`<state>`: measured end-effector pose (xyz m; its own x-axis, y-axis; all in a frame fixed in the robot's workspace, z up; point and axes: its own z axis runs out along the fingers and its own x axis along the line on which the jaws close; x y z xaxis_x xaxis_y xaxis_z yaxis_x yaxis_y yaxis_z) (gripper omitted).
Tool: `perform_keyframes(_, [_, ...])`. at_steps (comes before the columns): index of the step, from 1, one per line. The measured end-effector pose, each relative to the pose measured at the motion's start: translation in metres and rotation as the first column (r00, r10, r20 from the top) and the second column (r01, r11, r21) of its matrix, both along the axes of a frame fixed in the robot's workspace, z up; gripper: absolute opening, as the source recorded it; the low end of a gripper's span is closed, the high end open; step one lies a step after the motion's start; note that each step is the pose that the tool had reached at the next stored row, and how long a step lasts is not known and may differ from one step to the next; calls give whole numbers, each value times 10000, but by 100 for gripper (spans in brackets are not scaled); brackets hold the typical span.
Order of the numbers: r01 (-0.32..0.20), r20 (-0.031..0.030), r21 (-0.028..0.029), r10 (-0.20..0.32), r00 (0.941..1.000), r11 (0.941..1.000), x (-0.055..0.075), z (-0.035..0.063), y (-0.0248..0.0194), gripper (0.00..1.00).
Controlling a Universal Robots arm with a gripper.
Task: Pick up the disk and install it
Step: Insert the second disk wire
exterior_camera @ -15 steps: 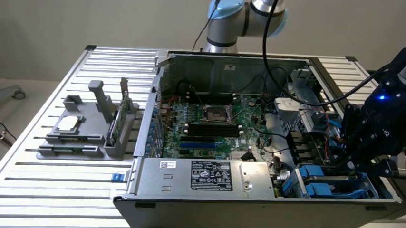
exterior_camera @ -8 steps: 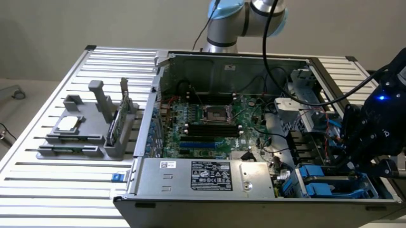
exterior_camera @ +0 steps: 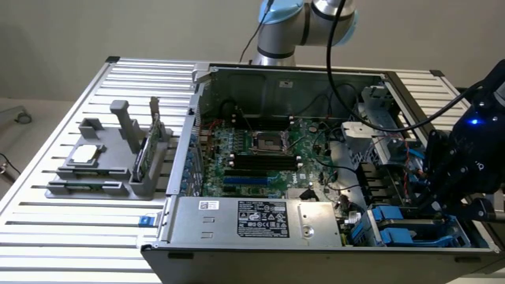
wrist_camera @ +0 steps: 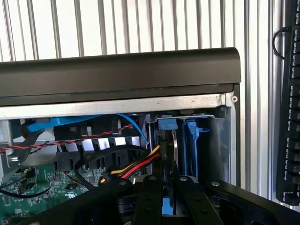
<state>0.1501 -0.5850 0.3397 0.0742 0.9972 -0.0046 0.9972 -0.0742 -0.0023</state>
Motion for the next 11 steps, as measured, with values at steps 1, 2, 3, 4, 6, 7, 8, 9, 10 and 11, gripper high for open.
perform_keyframes(1, [0,0,0,0,10000,10000,0,-1,1,16])
perform_keyframes(2, [0,1,-1,0,10000,10000,0,-1,2,16])
perform_keyframes(3, [0,2,-2,0,10000,10000,0,-3,4,16])
perform_keyframes(4, [1,2,-1,-1,10000,10000,0,-4,5,16])
perform_keyframes(6, [0,3,-2,0,10000,10000,1,-5,5,16])
perform_keyframes(7, [0,3,-3,0,10000,10000,2,-6,6,16])
perform_keyframes(8, [0,4,-3,0,10000,10000,3,-7,6,16])
perform_keyframes(9, [0,4,-3,0,10000,10000,4,-7,7,16])
perform_keyframes(10, [-1,5,-4,1,10000,10000,5,-8,7,16])
perform_keyframes(11, [1,5,-3,-1,10000,10000,5,-10,7,16])
